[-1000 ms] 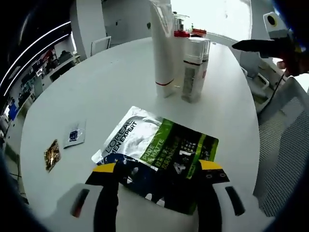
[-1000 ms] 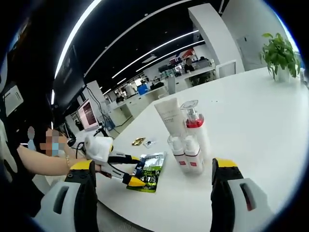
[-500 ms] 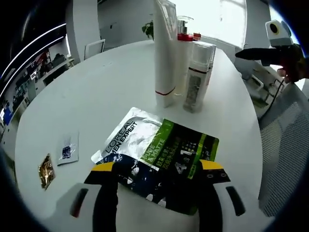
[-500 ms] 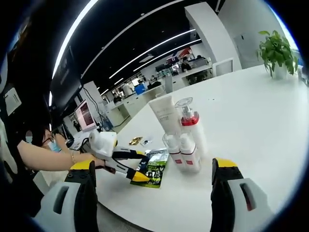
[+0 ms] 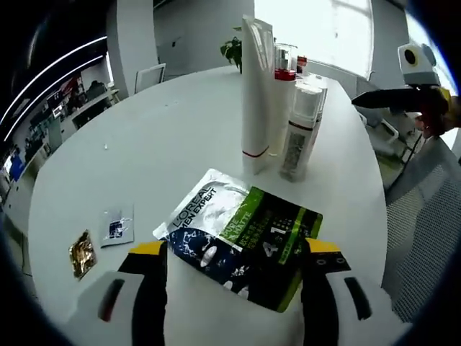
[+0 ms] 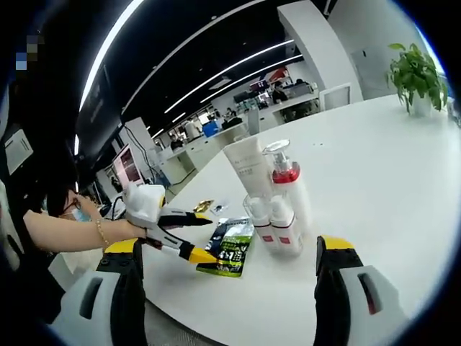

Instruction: Arrange the skincare products in the storage area until every visible bottle or jar stands upright without overlapping.

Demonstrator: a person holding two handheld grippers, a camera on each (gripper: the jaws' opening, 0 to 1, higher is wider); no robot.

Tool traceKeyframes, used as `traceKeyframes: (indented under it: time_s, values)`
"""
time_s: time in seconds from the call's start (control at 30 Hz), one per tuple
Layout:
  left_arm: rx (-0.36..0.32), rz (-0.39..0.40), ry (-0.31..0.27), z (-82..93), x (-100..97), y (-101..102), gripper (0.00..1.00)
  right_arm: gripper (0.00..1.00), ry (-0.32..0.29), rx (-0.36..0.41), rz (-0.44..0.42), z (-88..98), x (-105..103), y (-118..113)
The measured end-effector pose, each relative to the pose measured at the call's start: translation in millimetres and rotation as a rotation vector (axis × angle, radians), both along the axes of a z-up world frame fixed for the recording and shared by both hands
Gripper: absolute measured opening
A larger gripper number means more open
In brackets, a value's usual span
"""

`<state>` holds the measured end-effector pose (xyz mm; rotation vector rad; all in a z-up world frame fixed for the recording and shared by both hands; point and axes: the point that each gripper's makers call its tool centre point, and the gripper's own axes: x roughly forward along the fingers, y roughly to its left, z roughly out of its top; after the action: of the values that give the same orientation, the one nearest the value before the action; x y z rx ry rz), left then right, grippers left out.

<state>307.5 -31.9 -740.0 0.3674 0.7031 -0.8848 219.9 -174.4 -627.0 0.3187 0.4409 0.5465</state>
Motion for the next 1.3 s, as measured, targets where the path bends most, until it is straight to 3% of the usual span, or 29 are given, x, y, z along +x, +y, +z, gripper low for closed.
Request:
traceKeyframes:
  time_s: [0.23, 0.57, 0.63, 0.93, 1.3]
  values:
    - [-0.009, 0.078, 0.003, 11.2, -11.1, 22, 0.77, 1.0, -0.011, -0.003, 0.032, 0.4, 3, 8]
    - [-0.114, 0.249, -0.007, 41.8, -35.8, 66, 0.9, 1.0, -0.019, -0.039, 0.058, 0.0, 5, 14]
    - [-0.163, 0.296, -0.013, 52.2, -43.8, 72, 0.92, 1.0, -0.028, -0.039, 0.056, 2.3, 7, 15]
    - [-0.252, 0.424, -0.012, 68.1, -70.9, 104, 0.99, 1.0, -0.043, -0.04, 0.074, 5.6, 0, 23]
    - [-0.275, 0.48, -0.036, 90.3, -106.7, 121, 0.99, 1.0, -0.076, -0.03, 0.042, 11.5, -13, 16]
